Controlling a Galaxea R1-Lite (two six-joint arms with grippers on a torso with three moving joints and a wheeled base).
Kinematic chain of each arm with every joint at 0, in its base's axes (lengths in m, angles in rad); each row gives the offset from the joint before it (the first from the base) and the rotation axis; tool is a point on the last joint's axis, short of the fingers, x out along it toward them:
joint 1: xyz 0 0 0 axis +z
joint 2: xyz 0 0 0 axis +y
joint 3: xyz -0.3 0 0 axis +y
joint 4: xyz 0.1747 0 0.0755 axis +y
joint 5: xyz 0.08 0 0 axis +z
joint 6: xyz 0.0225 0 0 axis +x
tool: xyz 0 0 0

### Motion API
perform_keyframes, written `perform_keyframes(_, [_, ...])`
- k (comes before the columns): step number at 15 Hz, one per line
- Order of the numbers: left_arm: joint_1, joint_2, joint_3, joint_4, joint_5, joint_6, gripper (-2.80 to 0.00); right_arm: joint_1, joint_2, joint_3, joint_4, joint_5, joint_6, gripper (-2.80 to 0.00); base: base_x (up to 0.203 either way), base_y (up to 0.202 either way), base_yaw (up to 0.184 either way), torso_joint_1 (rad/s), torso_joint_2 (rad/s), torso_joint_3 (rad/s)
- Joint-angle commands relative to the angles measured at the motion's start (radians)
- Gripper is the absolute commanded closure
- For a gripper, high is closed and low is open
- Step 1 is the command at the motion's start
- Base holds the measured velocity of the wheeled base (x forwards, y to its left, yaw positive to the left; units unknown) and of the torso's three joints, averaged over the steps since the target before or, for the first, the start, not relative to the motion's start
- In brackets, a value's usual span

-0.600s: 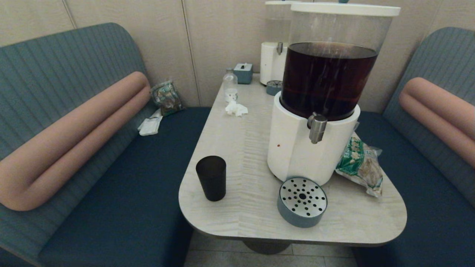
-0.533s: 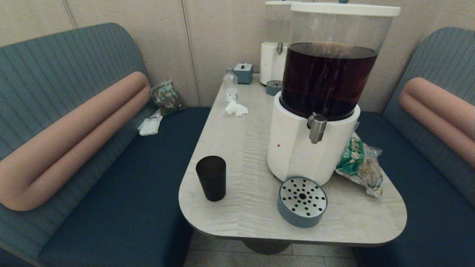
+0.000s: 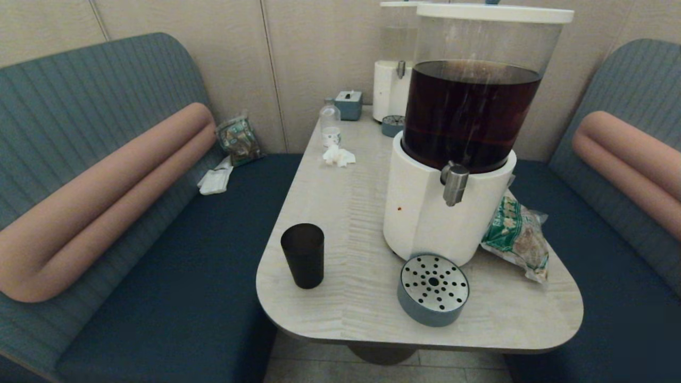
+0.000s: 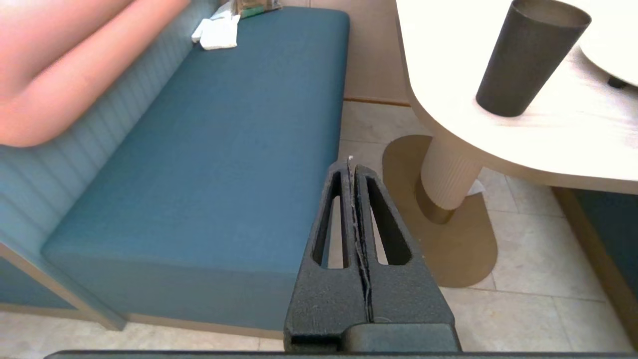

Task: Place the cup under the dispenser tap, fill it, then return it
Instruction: Pick up the cup

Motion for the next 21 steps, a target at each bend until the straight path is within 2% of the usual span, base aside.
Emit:
perform_keyframes(1, [0.000, 0.001, -0.016, 0.000, -0.003, 0.015, 0.00, 0.000, 0.000, 0.000, 0.000, 0.001, 0.000, 0.00, 0.000, 0.000, 0.000, 0.000, 0.00, 0.000])
perform_keyframes(2, [0.000, 0.008, -0.056, 0.014, -0.006, 0.015, 0.00, 0.000, 0.000, 0.000, 0.000, 0.001, 0.000, 0.00, 0.000, 0.000, 0.000, 0.000, 0.00, 0.000])
perform_keyframes(4, [0.001, 0.044, -0.233, 0.073, -0.031, -0.002, 0.00, 0.000, 0.000, 0.000, -0.001, 0.002, 0.000, 0.00, 0.000, 0.000, 0.000, 0.000, 0.00, 0.000])
perform_keyframes(7, [-0.013, 0.268, -0.520, 0.135, -0.155, -0.098, 0.00, 0.000, 0.000, 0.000, -0.001, 0.002, 0.000, 0.00, 0.000, 0.000, 0.000, 0.000, 0.00, 0.000])
perform_keyframes(8, [-0.030, 0.394, -0.600, 0.130, -0.214, -0.137, -2.80, 0.000, 0.000, 0.000, -0.001, 0.002, 0.002, 0.00, 0.000, 0.000, 0.000, 0.000, 0.00, 0.000])
perform_keyframes(10, [-0.064, 0.627, -0.694, 0.033, -0.369, -0.211, -2.80, 0.000, 0.000, 0.000, -0.001, 0.002, 0.002, 0.00, 0.000, 0.000, 0.000, 0.000, 0.00, 0.000])
perform_keyframes(11, [-0.074, 0.736, -0.703, -0.081, -0.469, -0.238, -2.80, 0.000, 0.000, 0.000, -0.001, 0.002, 0.000, 0.00, 0.000, 0.000, 0.000, 0.000, 0.00, 0.000])
perform_keyframes(14, [-0.041, 1.062, -0.648, -0.612, -0.787, -0.275, -2.80, 0.000, 0.000, 0.000, -0.001, 0.002, 0.000, 0.00, 0.000, 0.000, 0.000, 0.000, 0.00, 0.000])
perform_keyframes(17, [0.116, 1.353, -0.570, -1.134, -1.083, -0.271, -2.80, 0.000, 0.000, 0.000, -0.001, 0.002, 0.002, 0.00, 0.000, 0.000, 0.000, 0.000, 0.00, 0.000])
perform_keyframes(18, [0.173, 1.466, -0.547, -1.266, -1.182, -0.268, -2.80, -0.001, 0.000, 0.000, -0.001, 0.002, 0.002, 0.00, 0.000, 0.000, 0.000, 0.000, 0.00, 0.000])
perform_keyframes(19, [0.226, 1.570, -0.535, -1.348, -1.268, -0.243, -2.80, 0.000, 0.000, 0.000, -0.001, 0.002, 0.001, 0.00, 0.000, 0.000, 0.000, 0.000, 0.00, 0.000])
perform_keyframes(21, [0.313, 1.748, -0.535, -1.447, -1.413, -0.148, -2.80, 0.000, 0.000, 0.000, -0.001, 0.002, 0.002, 0.00, 0.000, 0.000, 0.000, 0.000, 0.00, 0.000])
